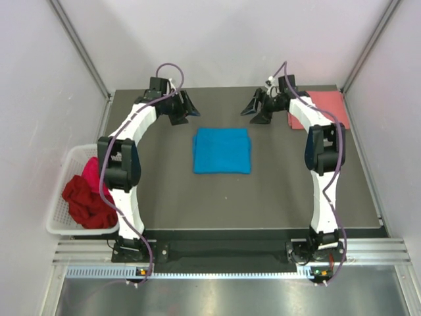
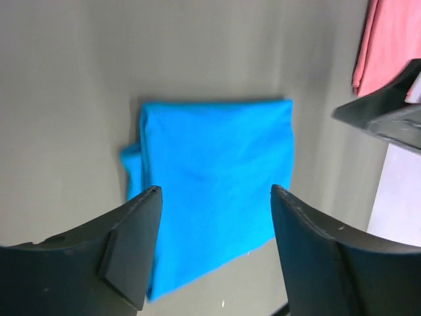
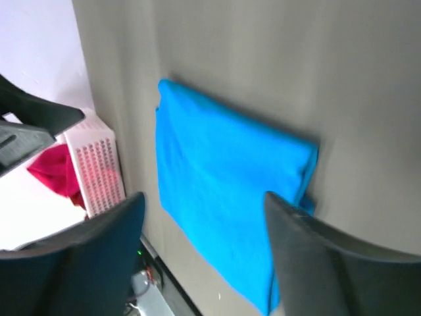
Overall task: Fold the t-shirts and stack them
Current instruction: Fold the tshirt, then neatly place the folded tshirt to the corner
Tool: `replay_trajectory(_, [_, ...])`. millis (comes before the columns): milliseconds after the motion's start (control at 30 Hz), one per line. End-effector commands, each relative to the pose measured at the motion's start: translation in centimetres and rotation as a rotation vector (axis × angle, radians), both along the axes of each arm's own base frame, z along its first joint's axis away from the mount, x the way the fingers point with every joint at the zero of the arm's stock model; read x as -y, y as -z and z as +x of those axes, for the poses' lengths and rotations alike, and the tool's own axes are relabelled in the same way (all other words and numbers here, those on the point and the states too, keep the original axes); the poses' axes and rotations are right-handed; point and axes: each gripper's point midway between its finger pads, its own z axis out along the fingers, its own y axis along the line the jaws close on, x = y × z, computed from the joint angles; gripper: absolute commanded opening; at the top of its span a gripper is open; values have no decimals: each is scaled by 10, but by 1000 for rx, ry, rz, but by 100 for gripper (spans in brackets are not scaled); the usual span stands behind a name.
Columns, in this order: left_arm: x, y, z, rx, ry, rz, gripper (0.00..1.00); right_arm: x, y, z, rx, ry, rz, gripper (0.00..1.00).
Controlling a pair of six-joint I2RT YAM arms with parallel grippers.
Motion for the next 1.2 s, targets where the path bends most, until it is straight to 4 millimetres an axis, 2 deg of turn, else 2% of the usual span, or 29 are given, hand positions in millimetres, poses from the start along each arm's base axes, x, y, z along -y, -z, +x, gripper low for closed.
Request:
replay_trajectory(0, [-16,10,-28,-39,8,81,72,18,-44,-30,90,-44,-114,76])
replay_trajectory(33, [-17,20,-36,-64,15,96,73,25,-34,-36,92,-55,-156,82])
replay_trajectory(100, [-21,32,-42,-91,8,130,73,30,-33,-44,110,-67,-192,95])
replay_trajectory(133, [-21,40,-47,-109,10,142,73,33,-21,-50,105,-82,-216,98])
replay_trajectory(167, [-21,42,-49,-117,8,146,73,34,-19,-53,109,-90,-222,100])
replay_trajectory(200, [-21,45,-53,-131,2,143,73,35,-13,-55,100,-96,-226,100])
replay_trajectory(367, [-25,35,-58,-88,-29,148,73,38,12,-61,83,-126,-269,100])
replay_trajectory(500, [-28,41,-68,-116,-40,153,72,32,22,-66,68,-134,-238,100])
replay_trajectory(700, [-27,37,-84,-123,-61,117,71,15,37,-69,51,-134,-199,92])
replay_trajectory(800, [-28,27,-92,-113,-62,113,71,3,49,-75,23,-129,-196,89])
replay_trajectory(933, [-30,10,-99,-89,-66,109,71,-13,64,-73,14,-121,-211,85])
replay_trajectory(967, [-30,8,-101,-88,-62,108,71,-16,72,-72,8,-120,-218,83])
replay_trajectory(1033, [-33,1,-105,-87,-66,118,71,-32,76,-69,22,-122,-204,78])
replay_trajectory(1067, [-34,-1,-107,-87,-67,121,71,-37,84,-68,13,-122,-201,73])
replay_trajectory(1133, [-37,-7,-112,-82,-68,131,71,-49,87,-66,28,-123,-196,71])
replay_trajectory(1167, [-37,-7,-114,-84,-68,134,71,-53,92,-62,48,-120,-194,66])
